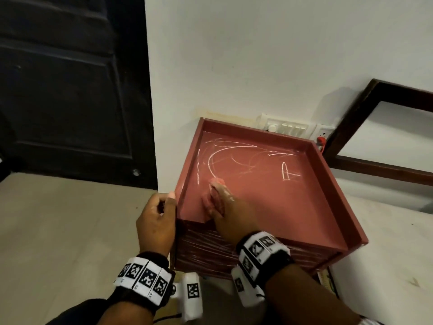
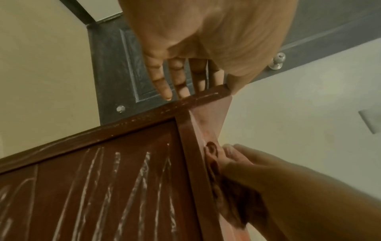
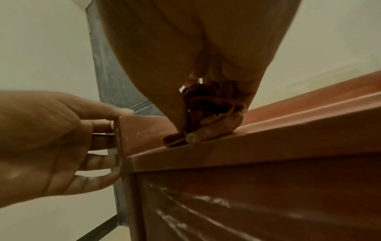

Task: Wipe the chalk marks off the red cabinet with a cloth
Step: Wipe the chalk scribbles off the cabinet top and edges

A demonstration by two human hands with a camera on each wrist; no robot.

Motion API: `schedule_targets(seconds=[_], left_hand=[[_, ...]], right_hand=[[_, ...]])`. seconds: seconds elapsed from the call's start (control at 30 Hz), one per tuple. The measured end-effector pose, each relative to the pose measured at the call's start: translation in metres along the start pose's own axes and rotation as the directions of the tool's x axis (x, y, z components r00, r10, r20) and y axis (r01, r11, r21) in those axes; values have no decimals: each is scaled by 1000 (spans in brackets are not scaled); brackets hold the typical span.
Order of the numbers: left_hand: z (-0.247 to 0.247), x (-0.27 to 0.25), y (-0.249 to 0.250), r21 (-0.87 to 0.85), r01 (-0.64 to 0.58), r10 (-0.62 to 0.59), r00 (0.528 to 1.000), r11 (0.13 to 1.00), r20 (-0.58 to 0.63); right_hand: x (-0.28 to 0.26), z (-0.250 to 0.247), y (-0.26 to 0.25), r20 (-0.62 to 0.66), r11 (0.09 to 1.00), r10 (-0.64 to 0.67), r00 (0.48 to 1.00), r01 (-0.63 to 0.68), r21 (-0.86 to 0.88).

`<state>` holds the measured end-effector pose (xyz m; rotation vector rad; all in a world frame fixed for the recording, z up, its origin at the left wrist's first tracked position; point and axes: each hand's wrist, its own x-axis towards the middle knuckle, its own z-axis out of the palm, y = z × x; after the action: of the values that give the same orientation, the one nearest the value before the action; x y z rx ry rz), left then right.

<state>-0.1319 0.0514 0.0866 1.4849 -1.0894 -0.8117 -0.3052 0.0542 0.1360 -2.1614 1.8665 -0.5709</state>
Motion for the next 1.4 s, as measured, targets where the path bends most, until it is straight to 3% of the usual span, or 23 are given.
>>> schedule_targets(seconds=[0.1, 0.23, 0.3, 0.4, 0.53, 0.6, 0.67, 0.77, 0.87, 1.13, 1.23, 1.4], left_hand=[[-3, 9, -6, -47, 26, -24, 999, 999, 44], [-11, 21, -16, -96, 79, -66, 988, 992, 137], [-13, 24, -16, -116, 117, -97, 981, 986, 169], [-17, 23, -11, -126, 152, -126, 972, 980, 197], [-21, 20, -5, -152, 212, -173, 957, 966, 234], [-22, 18, -1, -171, 224, -177, 951, 959, 252], [-22, 17, 0, -178, 229, -181, 951, 957, 249], [-22, 16, -2, -202, 267, -221, 950, 942, 222], [-21, 18, -4, -230, 303, -258, 944, 925, 206], [-18, 25, -10, -248, 298, -248, 945, 922, 214], [-16, 27, -14, -225, 254, -210, 957, 941, 202], [-19, 24, -14, -239, 231, -179, 959, 943, 221]], right_hand=[[46, 11, -24, 100, 994, -56, 993, 65, -89], [99, 15, -37, 152, 990, 96, 984, -77, -121], [108, 18, -36, 143, 986, 157, 977, -146, -85], [92, 15, -39, 130, 993, 119, 984, -115, -33], [38, 6, -39, 100, 966, 87, 991, -108, 233], [10, 0, -40, 62, 825, 175, 983, -181, 535], [-6, -3, -46, -17, 691, 231, 973, -152, 707], [-4, 7, -64, -101, 813, 78, 992, -5, 582], [15, 21, -75, -163, 943, -63, 985, 112, 312], [122, 11, -48, -132, 943, 163, 978, -115, 311], [159, 7, -41, -133, 959, 171, 976, -134, 248], [152, 5, -38, -92, 965, 156, 983, -132, 229]])
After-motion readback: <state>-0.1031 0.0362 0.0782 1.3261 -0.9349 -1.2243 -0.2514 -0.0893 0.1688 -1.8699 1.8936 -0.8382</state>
